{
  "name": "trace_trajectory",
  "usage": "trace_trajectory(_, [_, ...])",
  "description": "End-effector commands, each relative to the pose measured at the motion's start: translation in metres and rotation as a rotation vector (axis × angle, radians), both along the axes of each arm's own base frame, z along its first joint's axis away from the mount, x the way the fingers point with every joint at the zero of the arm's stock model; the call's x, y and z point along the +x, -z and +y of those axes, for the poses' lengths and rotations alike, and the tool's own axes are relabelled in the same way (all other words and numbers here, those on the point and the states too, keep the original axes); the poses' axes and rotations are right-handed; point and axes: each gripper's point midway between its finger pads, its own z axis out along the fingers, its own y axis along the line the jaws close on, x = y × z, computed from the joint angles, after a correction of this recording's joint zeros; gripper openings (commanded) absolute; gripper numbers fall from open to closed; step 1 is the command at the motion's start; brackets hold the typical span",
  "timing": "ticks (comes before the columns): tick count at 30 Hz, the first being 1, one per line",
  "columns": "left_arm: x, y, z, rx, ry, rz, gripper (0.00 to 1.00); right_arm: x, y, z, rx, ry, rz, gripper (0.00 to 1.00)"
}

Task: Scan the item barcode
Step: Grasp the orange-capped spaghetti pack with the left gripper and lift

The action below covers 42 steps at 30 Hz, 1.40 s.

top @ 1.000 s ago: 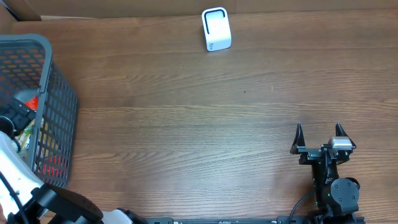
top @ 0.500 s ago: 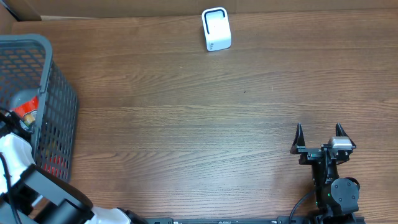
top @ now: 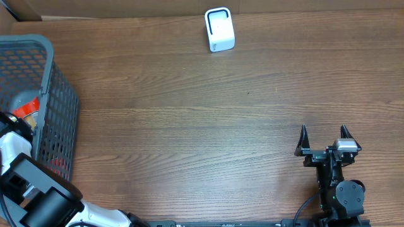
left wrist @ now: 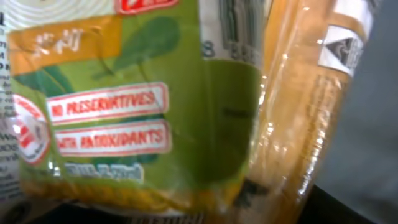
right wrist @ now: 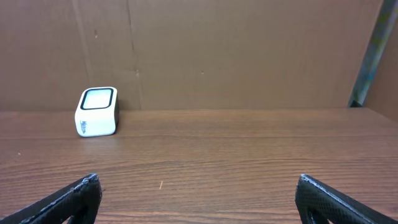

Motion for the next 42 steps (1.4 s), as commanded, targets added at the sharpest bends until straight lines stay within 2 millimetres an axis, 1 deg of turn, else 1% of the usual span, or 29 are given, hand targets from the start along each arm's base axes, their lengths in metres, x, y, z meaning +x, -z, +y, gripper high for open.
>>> trace_trajectory(1, [-0.011, 0.035, -0.018, -0.082, 0.002, 0.064, 0.64, 0.000, 0.001, 0.001, -0.003, -0.005, -0.006, 1.00])
trace_trajectory(3, [-0.011, 0.034, -0.017, -0.081, -0.001, 0.062, 0.19, 0.000, 0.001, 0.001, -0.003, -0.005, -0.006, 1.00])
trace_trajectory(4, [-0.011, 0.034, -0.017, -0.081, -0.002, 0.062, 0.04, 0.000, 0.001, 0.001, -0.003, -0.005, -0.006, 1.00])
trace_trajectory(6, [-0.011, 0.034, -0.017, -0.081, -0.003, 0.061, 0.04, 0.000, 0.001, 0.001, -0.003, -0.005, -0.006, 1.00])
trace_trajectory(9, [-0.008, 0.024, -0.015, -0.083, 0.001, 0.051, 0.04, 0.000, 0.001, 0.001, -0.003, -0.005, -0.006, 1.00])
trace_trajectory(12, [0.000, -0.002, -0.007, -0.066, 0.003, 0.034, 0.04, 0.000, 0.001, 0.001, -0.003, -0.005, -0.006, 1.00])
trace_trajectory(14, [0.010, -0.029, -0.002, -0.053, 0.010, -0.006, 0.04, 0.000, 0.001, 0.001, -0.003, -0.005, -0.006, 1.00])
trace_trajectory(17, [0.031, -0.078, 0.003, -0.041, 0.026, -0.114, 0.04, 0.000, 0.001, 0.001, -0.003, -0.005, -0.006, 1.00])
trace_trajectory(20, [0.052, -0.132, 0.004, -0.019, 0.061, -0.245, 0.04, 0.000, 0.001, 0.001, -0.003, -0.005, -0.006, 1.00])
trace_trajectory(21, [0.059, -0.158, 0.004, 0.002, 0.080, -0.300, 0.04, 0.000, 0.001, 0.001, -0.003, -0.005, -0.006, 1.00])
trace_trajectory(22, [0.061, -0.167, 0.003, 0.010, 0.087, -0.319, 0.04, 0.000, 0.001, 0.001, -0.003, -0.005, -0.006, 1.00])
trace_trajectory(24, [0.067, -0.202, 0.002, 0.046, 0.105, -0.384, 0.04, 0.000, 0.001, 0.001, -0.003, -0.005, -0.006, 1.00])
trace_trajectory(26, [0.071, -0.230, -0.001, 0.072, 0.122, -0.443, 0.04, 0.000, 0.001, 0.001, -0.003, -0.005, -0.006, 1.00])
trace_trajectory(28, [0.074, -0.257, -0.008, 0.093, 0.149, -0.504, 0.04, 0.000, 0.001, 0.001, -0.003, -0.005, -0.006, 1.00])
trace_trajectory(30, [0.076, -0.287, -0.016, 0.118, 0.174, -0.577, 0.04, 0.000, 0.001, 0.001, -0.003, -0.005, -0.006, 1.00])
trace_trajectory(32, [0.076, -0.311, -0.024, 0.140, 0.193, -0.631, 0.04, 0.000, 0.001, 0.001, -0.003, -0.005, -0.006, 1.00])
trace_trajectory(37, [0.072, -0.381, -0.054, 0.199, 0.276, -0.788, 0.04, 0.000, 0.001, 0.001, -0.003, -0.005, -0.006, 1.00])
trace_trajectory(38, [0.071, -0.405, -0.073, 0.196, 0.344, -0.858, 0.04, 0.000, 0.001, 0.001, -0.003, -0.005, -0.006, 1.00])
trace_trajectory(40, [0.070, -0.430, -0.103, 0.172, 0.442, -0.941, 0.04, 0.000, 0.001, 0.001, -0.003, -0.005, -0.006, 1.00])
trace_trajectory(42, [0.067, -0.448, -0.132, 0.149, 0.528, -0.998, 0.04, 0.000, 0.001, 0.001, -0.003, -0.005, -0.006, 1.00])
